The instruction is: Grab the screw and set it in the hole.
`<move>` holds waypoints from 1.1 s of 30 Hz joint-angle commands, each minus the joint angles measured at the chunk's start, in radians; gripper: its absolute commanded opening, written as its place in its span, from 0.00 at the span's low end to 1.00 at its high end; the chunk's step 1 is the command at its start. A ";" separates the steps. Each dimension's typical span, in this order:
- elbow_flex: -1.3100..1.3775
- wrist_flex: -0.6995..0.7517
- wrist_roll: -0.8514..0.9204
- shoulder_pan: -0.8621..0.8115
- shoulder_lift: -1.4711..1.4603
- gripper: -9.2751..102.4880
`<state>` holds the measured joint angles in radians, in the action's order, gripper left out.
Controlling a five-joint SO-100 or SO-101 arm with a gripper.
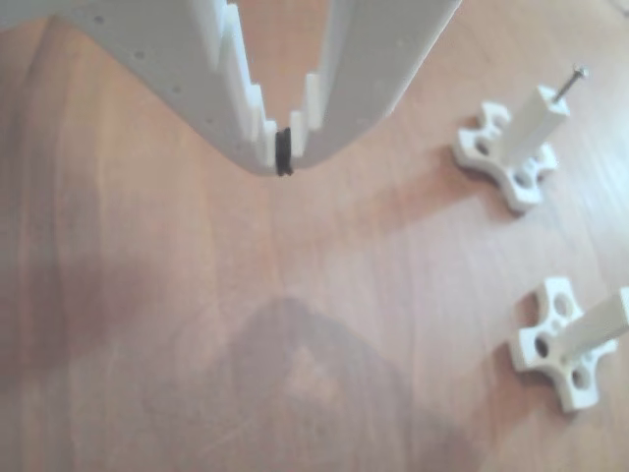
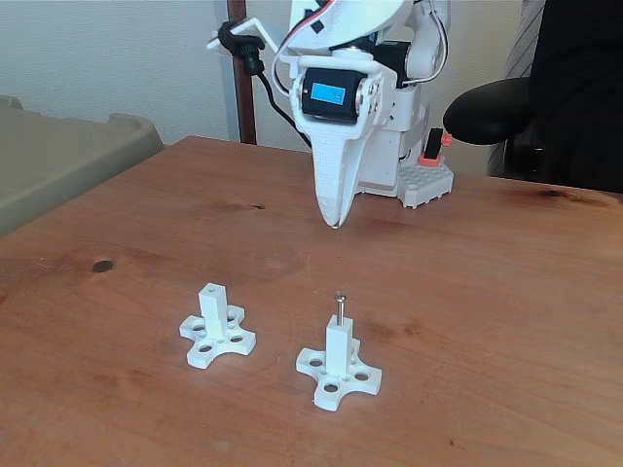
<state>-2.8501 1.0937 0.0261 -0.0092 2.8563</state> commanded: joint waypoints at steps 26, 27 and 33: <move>-0.149 0.225 -0.020 -0.063 0.612 0.04; -0.149 0.225 -0.021 -0.063 0.612 0.04; -0.149 0.225 -0.029 -0.063 0.612 0.04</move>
<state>-3.0051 1.2533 0.0169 -0.0660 3.4484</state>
